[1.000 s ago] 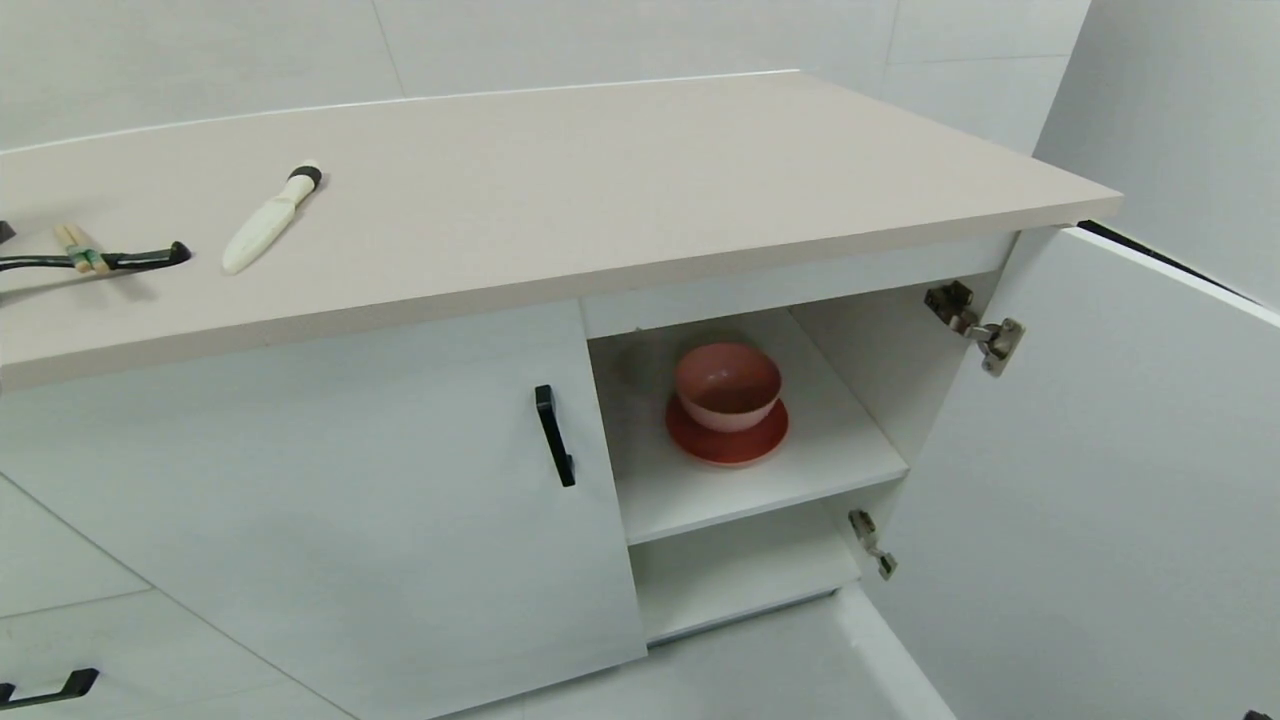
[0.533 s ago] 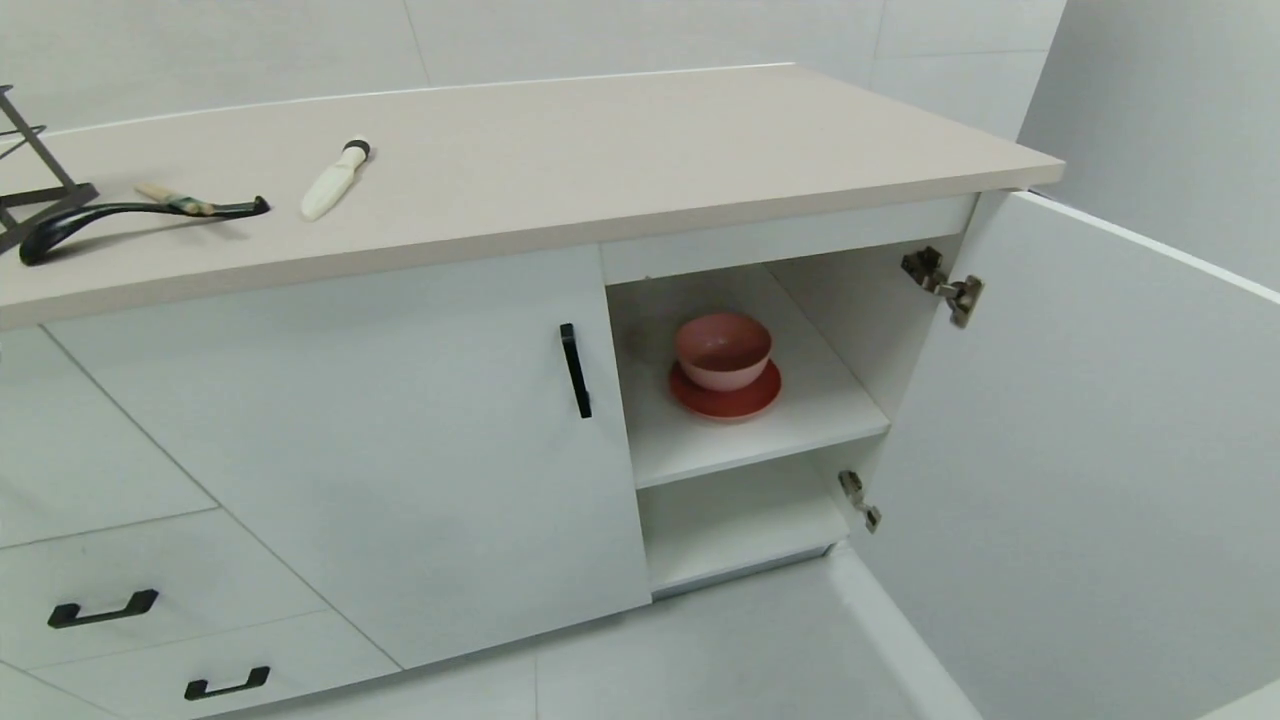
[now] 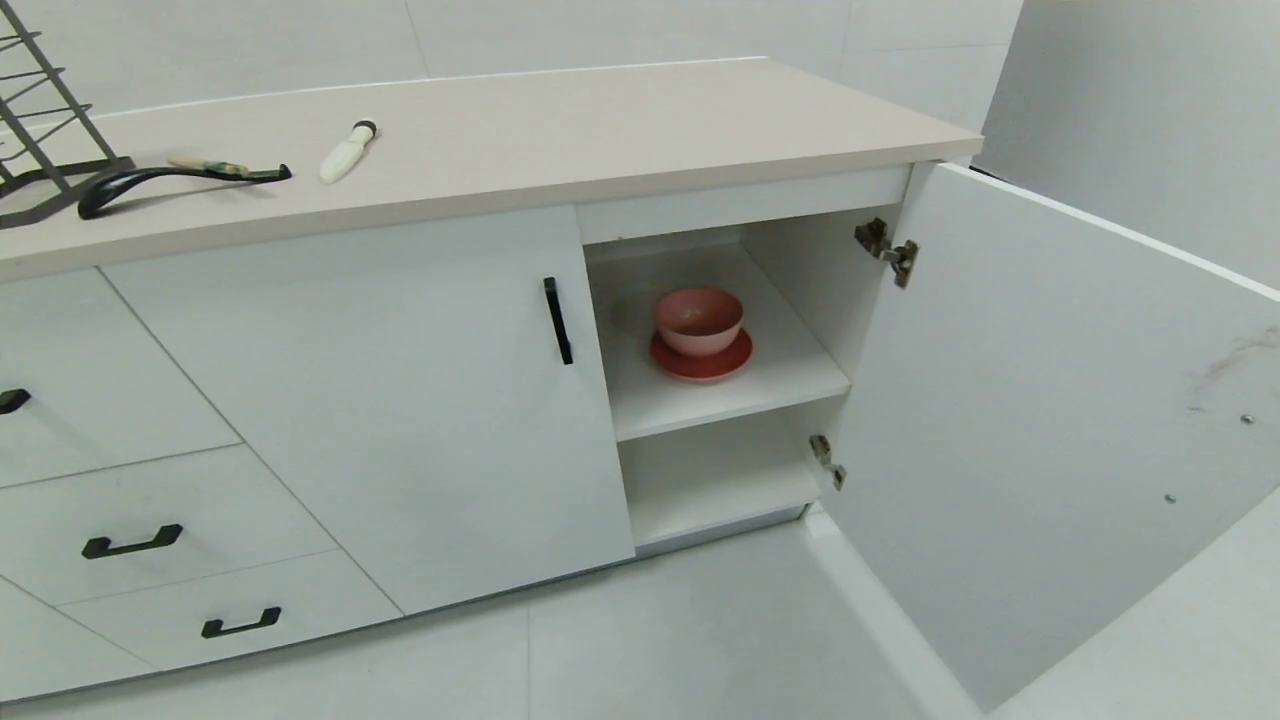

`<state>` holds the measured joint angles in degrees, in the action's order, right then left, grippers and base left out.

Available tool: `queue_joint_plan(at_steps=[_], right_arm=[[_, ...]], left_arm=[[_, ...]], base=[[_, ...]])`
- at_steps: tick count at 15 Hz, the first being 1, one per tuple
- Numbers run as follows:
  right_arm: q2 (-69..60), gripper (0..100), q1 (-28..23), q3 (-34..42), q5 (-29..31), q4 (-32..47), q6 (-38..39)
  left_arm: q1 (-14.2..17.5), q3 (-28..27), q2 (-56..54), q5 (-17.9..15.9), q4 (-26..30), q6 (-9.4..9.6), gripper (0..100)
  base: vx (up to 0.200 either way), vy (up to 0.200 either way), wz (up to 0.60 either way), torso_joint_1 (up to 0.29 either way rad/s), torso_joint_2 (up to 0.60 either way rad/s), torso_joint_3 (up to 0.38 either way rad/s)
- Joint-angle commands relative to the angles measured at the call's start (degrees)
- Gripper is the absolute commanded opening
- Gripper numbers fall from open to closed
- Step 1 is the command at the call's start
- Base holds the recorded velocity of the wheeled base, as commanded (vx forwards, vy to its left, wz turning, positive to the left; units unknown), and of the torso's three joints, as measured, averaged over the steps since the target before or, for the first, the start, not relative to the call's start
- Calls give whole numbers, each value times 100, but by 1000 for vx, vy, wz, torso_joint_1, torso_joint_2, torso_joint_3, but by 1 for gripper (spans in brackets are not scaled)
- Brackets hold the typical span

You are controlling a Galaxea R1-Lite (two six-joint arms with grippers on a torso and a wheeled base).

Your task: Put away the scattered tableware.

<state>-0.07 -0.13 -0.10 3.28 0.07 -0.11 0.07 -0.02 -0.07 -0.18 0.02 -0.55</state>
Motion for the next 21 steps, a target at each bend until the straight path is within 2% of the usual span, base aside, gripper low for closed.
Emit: queue_joint_plan(at_steps=[1,7,14,20,21], right_arm=[[16,100,-4,1,6,19,2],[7,100,-4,1,-29,1,-15],[7,100,-4,1,-29,1,-7],[7,100,-4,1,-29,1,-15],[7,100,-4,1,-29,1,-15]], left_arm=[[1,2,7,1,-2,-7,100],[1,2,7,45,-2,11,100],[1,2,7,53,-2,11,100],[1,2,7,53,-11,28,100],[1,2,7,53,-11,20,100]], base=[[0,-200,0,2,7,2],[0,-33,0,0,0,0],[-200,-200,0,6,1,2],[0,-200,0,0,-1,1],[200,-200,0,7,2,2]])
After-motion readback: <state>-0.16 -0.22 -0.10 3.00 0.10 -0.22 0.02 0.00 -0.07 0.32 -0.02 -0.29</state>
